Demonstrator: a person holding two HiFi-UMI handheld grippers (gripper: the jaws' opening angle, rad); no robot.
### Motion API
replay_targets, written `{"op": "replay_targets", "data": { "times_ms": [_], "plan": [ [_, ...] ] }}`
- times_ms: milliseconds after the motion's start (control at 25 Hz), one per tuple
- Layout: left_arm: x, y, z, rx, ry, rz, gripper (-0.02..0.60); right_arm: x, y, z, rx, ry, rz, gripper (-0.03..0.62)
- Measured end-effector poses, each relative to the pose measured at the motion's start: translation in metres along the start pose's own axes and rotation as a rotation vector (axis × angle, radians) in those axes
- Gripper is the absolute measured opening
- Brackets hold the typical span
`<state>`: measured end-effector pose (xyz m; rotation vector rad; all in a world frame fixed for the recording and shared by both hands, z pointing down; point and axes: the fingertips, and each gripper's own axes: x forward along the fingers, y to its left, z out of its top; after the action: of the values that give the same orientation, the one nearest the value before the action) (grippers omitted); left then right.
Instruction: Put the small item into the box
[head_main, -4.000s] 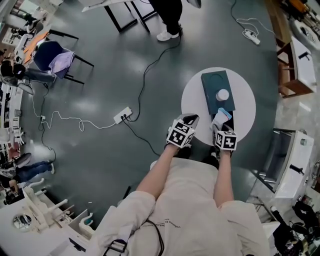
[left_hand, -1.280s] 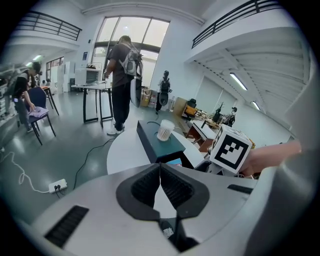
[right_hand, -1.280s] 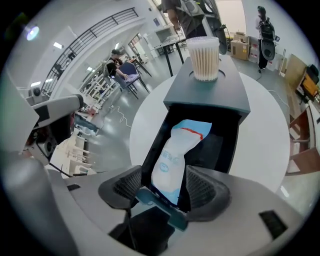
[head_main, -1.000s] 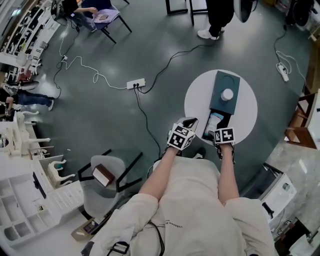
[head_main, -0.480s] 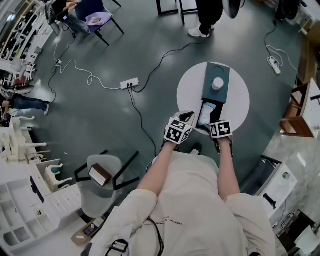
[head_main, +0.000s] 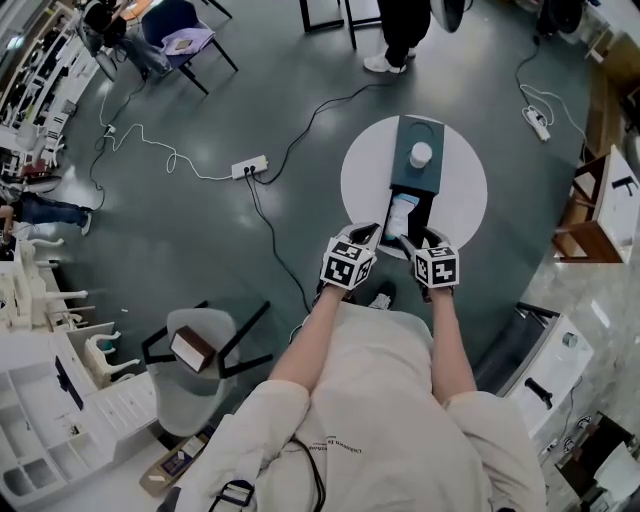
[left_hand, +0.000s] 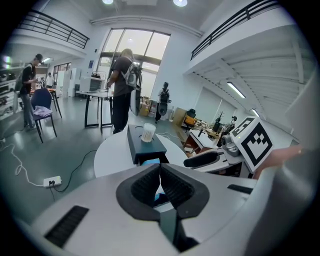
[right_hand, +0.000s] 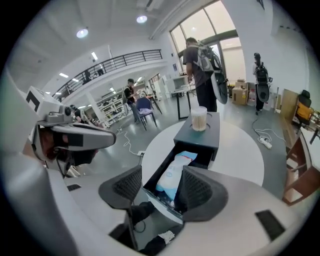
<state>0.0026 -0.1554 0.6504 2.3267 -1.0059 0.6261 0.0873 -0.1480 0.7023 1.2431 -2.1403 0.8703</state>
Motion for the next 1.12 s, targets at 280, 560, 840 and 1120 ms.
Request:
{"op": "replay_targets", "data": {
  "times_ms": [280,560,840,1120],
  "plan": [
    [-0.003,-0.012,-0.007,-0.038,-0.020,0.002,0.021,-0.014,0.016,-0.016,-0.019,-0.019,0.051,0.267],
    [0.009,-0.031,-0.009,-0.031,-0.014,-0.029,0.021,-0.031,0.005,-0.019,-0.006,-0.052,0.007,0.267],
    [0.008,-0.030,-0.012,-0.032,-0.011,-0.018,0.021,-0.038,-0.005,-0.017,0.039,-0.084,-0.013,0.265],
    [0.005,-0.025,-0.017,-0.052,-0.017,-0.007,0.021,-0.036,-0.003,-0.004,0.045,-0.135,0.004,0.223]
  ]
}}
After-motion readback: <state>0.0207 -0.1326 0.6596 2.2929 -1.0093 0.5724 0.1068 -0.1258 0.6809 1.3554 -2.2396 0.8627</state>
